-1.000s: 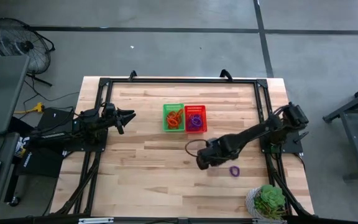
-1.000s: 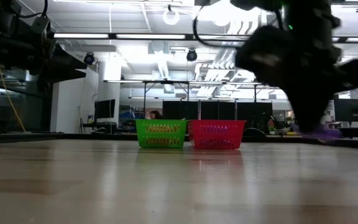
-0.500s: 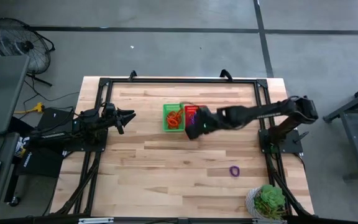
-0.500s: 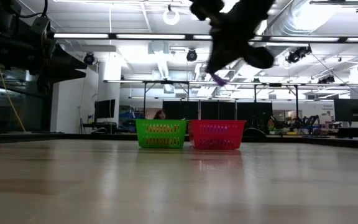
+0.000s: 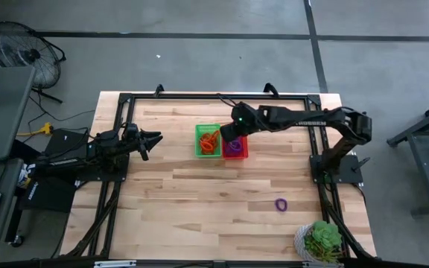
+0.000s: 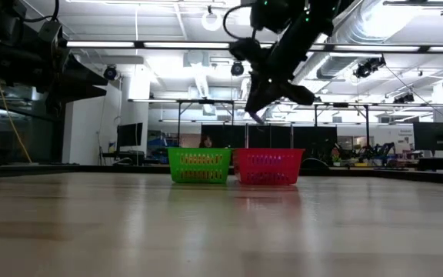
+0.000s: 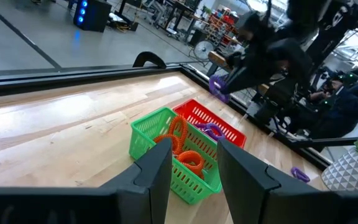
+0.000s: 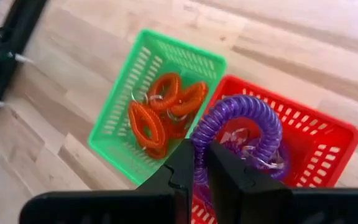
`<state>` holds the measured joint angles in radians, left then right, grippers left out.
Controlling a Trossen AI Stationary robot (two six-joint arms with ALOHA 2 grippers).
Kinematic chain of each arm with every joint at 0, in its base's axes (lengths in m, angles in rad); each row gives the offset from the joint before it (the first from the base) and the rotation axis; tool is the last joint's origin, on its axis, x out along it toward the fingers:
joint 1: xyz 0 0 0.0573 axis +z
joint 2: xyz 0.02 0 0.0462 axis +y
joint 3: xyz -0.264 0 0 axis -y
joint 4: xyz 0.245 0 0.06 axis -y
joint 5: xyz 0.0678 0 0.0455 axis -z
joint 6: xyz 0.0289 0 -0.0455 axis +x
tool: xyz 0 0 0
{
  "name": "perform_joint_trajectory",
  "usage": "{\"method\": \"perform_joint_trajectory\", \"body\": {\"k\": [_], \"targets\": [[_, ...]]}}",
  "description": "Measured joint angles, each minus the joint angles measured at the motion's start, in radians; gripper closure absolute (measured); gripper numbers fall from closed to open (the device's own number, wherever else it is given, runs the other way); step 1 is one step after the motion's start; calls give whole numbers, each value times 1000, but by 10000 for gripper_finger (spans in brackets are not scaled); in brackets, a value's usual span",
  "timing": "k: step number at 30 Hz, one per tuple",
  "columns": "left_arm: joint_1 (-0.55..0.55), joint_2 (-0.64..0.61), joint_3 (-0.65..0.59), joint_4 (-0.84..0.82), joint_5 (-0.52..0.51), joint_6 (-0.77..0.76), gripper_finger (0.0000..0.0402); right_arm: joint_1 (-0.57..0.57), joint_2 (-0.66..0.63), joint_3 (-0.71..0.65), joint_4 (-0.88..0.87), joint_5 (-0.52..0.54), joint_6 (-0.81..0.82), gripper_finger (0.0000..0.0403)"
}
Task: Sort spring keychains
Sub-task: Put the purple spring keychain into the orange bin
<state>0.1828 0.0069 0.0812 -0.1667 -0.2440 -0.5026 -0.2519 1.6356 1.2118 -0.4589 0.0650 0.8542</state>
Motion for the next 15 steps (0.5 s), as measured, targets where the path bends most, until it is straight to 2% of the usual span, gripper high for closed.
{"method": "perform_joint_trajectory", "body": {"k": [6, 15], "targets": [[0, 0, 0, 0, 0, 0, 275, -13, 22, 0, -23, -67, -25, 374], [0, 0, 0, 0, 0, 0, 275, -12, 22, 0, -30, -56, -26, 355]]}}
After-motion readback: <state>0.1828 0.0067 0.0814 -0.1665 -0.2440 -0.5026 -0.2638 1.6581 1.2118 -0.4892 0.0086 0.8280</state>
